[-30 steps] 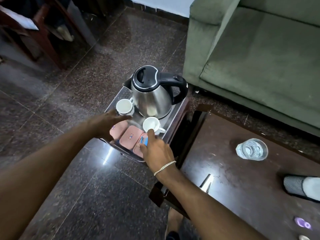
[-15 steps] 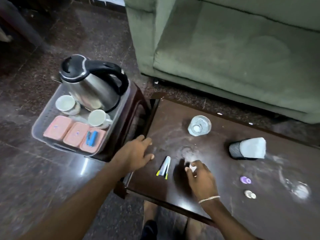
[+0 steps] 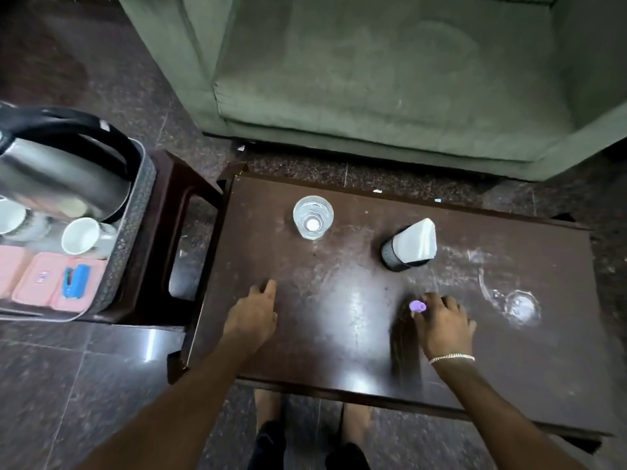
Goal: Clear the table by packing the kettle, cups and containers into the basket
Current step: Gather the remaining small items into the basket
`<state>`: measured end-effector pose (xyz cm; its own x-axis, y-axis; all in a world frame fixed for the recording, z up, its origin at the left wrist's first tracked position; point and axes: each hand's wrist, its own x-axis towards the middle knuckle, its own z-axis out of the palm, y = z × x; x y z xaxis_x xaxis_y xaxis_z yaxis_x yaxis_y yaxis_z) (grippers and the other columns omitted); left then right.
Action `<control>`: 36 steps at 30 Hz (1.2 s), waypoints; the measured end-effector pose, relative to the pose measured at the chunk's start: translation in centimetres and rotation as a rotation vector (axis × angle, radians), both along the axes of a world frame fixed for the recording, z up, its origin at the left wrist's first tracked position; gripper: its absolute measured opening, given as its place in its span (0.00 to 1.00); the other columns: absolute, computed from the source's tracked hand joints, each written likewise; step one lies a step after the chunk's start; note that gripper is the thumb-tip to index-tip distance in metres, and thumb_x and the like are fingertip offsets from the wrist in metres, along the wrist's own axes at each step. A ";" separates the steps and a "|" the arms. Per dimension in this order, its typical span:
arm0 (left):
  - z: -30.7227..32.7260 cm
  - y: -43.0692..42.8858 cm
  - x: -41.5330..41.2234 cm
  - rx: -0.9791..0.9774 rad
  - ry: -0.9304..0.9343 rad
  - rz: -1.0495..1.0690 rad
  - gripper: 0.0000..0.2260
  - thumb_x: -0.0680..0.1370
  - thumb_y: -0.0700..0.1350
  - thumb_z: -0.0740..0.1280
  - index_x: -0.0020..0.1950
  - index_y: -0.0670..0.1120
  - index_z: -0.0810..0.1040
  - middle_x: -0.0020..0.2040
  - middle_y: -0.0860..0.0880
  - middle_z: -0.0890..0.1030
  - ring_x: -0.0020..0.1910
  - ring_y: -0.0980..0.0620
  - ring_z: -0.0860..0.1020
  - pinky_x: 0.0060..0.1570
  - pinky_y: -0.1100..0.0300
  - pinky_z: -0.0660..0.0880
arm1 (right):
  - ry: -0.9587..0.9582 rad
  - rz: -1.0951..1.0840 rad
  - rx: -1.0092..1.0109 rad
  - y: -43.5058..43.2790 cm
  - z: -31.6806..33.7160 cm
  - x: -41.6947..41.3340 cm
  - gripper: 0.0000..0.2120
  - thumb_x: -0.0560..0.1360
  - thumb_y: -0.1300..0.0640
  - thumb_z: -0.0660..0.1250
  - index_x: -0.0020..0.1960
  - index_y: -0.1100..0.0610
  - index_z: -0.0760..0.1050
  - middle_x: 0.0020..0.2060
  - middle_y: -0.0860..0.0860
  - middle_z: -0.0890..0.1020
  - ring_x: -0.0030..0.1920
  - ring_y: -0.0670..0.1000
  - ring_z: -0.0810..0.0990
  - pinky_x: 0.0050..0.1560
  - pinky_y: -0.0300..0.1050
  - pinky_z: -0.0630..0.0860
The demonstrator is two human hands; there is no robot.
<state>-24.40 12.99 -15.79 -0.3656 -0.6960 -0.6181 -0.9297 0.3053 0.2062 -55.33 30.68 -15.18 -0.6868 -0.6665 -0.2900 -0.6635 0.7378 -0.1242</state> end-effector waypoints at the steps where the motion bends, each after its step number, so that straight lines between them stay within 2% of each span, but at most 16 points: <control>1: -0.1 0.1 -0.2 0.001 0.000 0.010 0.24 0.79 0.48 0.68 0.72 0.50 0.62 0.68 0.42 0.74 0.56 0.33 0.81 0.57 0.42 0.78 | -0.002 0.005 0.040 -0.1 -0.2 -0.3 0.13 0.76 0.52 0.71 0.59 0.53 0.79 0.54 0.57 0.81 0.57 0.63 0.76 0.53 0.58 0.68; 4: -0.3 0.2 -0.4 0.003 0.023 0.048 0.24 0.77 0.45 0.67 0.71 0.50 0.65 0.66 0.41 0.75 0.56 0.32 0.81 0.55 0.43 0.77 | -0.039 0.030 0.061 -0.5 -0.4 -0.7 0.09 0.77 0.53 0.68 0.56 0.51 0.81 0.53 0.53 0.83 0.59 0.60 0.76 0.53 0.54 0.63; 9: 1.0 0.1 0.1 0.002 0.142 0.053 0.19 0.75 0.44 0.67 0.64 0.52 0.67 0.60 0.44 0.77 0.52 0.33 0.81 0.53 0.44 0.79 | -0.083 0.033 0.016 -1.9 0.7 1.7 0.08 0.78 0.52 0.69 0.55 0.50 0.83 0.53 0.52 0.84 0.59 0.58 0.78 0.57 0.55 0.64; 11: 2.2 -0.5 0.6 -0.007 0.160 0.026 0.19 0.75 0.44 0.66 0.65 0.53 0.67 0.59 0.45 0.77 0.52 0.33 0.81 0.53 0.44 0.79 | -0.187 0.011 -0.074 -3.1 1.6 3.9 0.08 0.77 0.50 0.72 0.54 0.50 0.84 0.52 0.53 0.84 0.57 0.59 0.80 0.56 0.53 0.67; 13: 3.8 -1.5 1.2 -0.037 0.170 -0.001 0.21 0.76 0.46 0.67 0.68 0.54 0.67 0.59 0.46 0.76 0.53 0.35 0.81 0.53 0.45 0.78 | -0.340 -0.038 -0.189 -4.5 2.4 6.3 0.08 0.75 0.52 0.75 0.52 0.52 0.85 0.50 0.52 0.86 0.54 0.58 0.83 0.54 0.47 0.71; 15: 6.3 -3.2 3.3 -0.100 0.178 -0.004 0.22 0.76 0.47 0.66 0.70 0.54 0.67 0.60 0.46 0.76 0.53 0.36 0.81 0.52 0.45 0.78 | -0.514 -0.029 -0.291 -7.1 3.6 10.0 0.06 0.73 0.53 0.77 0.49 0.53 0.86 0.45 0.48 0.86 0.49 0.53 0.84 0.51 0.42 0.74; 17: 8.8 -5.0 5.5 -0.166 0.208 0.029 0.21 0.77 0.47 0.66 0.69 0.53 0.69 0.59 0.46 0.76 0.52 0.35 0.81 0.52 0.44 0.78 | -0.650 0.005 -0.338 -10.0 4.9 13.5 0.04 0.73 0.52 0.78 0.46 0.50 0.86 0.42 0.45 0.86 0.47 0.49 0.84 0.52 0.46 0.78; 20: 12.6 -8.1 10.3 -0.263 0.242 0.108 0.19 0.75 0.47 0.67 0.66 0.52 0.71 0.58 0.43 0.77 0.52 0.32 0.81 0.50 0.43 0.78 | -0.812 0.078 -0.420 -15.2 7.0 19.3 0.04 0.73 0.53 0.78 0.43 0.45 0.85 0.42 0.46 0.87 0.47 0.48 0.85 0.54 0.47 0.79; 22: 14.5 -9.9 13.9 -0.319 0.249 0.147 0.18 0.75 0.45 0.68 0.64 0.50 0.73 0.54 0.42 0.78 0.50 0.33 0.81 0.47 0.43 0.78 | -0.837 0.179 -0.461 -18.3 8.3 22.9 0.07 0.72 0.53 0.78 0.45 0.42 0.84 0.42 0.45 0.87 0.45 0.44 0.84 0.51 0.40 0.77; 25: 16.2 -12.3 20.0 -0.387 0.219 0.208 0.19 0.75 0.43 0.70 0.65 0.50 0.76 0.53 0.42 0.80 0.48 0.35 0.82 0.44 0.46 0.79 | -0.864 0.306 -0.502 -22.7 10.0 28.2 0.08 0.71 0.55 0.78 0.49 0.49 0.85 0.38 0.46 0.85 0.36 0.40 0.80 0.43 0.35 0.74; 27: 16.6 -13.7 23.6 -0.400 0.193 0.253 0.22 0.74 0.42 0.71 0.68 0.49 0.77 0.56 0.41 0.81 0.51 0.36 0.83 0.47 0.45 0.79 | -0.889 0.377 -0.506 -25.0 11.0 31.3 0.09 0.71 0.58 0.77 0.50 0.52 0.83 0.35 0.49 0.82 0.31 0.40 0.76 0.38 0.31 0.72; 28: 16.6 -14.4 25.3 -0.395 0.179 0.280 0.23 0.74 0.41 0.71 0.69 0.49 0.77 0.58 0.41 0.82 0.53 0.36 0.83 0.49 0.45 0.79 | -0.901 0.412 -0.503 -26.0 11.4 32.8 0.09 0.71 0.59 0.76 0.49 0.53 0.82 0.35 0.49 0.81 0.30 0.40 0.74 0.37 0.32 0.72; 31: 16.0 -16.0 29.1 -0.376 0.149 0.334 0.25 0.72 0.40 0.73 0.70 0.47 0.77 0.61 0.42 0.83 0.55 0.38 0.83 0.51 0.49 0.78 | -0.905 0.511 -0.480 -28.5 12.3 36.6 0.07 0.70 0.56 0.75 0.46 0.54 0.78 0.33 0.48 0.80 0.30 0.43 0.73 0.39 0.43 0.76; 34: 14.8 -17.1 31.0 -0.329 0.110 0.347 0.26 0.71 0.41 0.75 0.69 0.47 0.76 0.56 0.40 0.84 0.53 0.38 0.83 0.47 0.51 0.75 | -0.851 0.640 -0.461 -30.3 12.2 39.8 0.06 0.71 0.57 0.74 0.45 0.54 0.78 0.36 0.48 0.82 0.34 0.46 0.75 0.41 0.46 0.76; 36: 14.1 -17.8 31.7 -0.308 0.075 0.356 0.27 0.72 0.43 0.75 0.70 0.48 0.74 0.54 0.40 0.85 0.52 0.38 0.82 0.47 0.52 0.75 | -0.766 0.737 -0.430 -31.3 12.0 41.9 0.06 0.72 0.57 0.73 0.46 0.55 0.77 0.40 0.50 0.83 0.41 0.52 0.79 0.44 0.48 0.76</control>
<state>7.32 -4.83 -1.73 -0.1068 -0.9326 -0.3447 -0.9737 0.0279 0.2262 -13.48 -0.58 -3.22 0.1707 -0.9786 -0.1144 -0.5583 -0.0004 -0.8297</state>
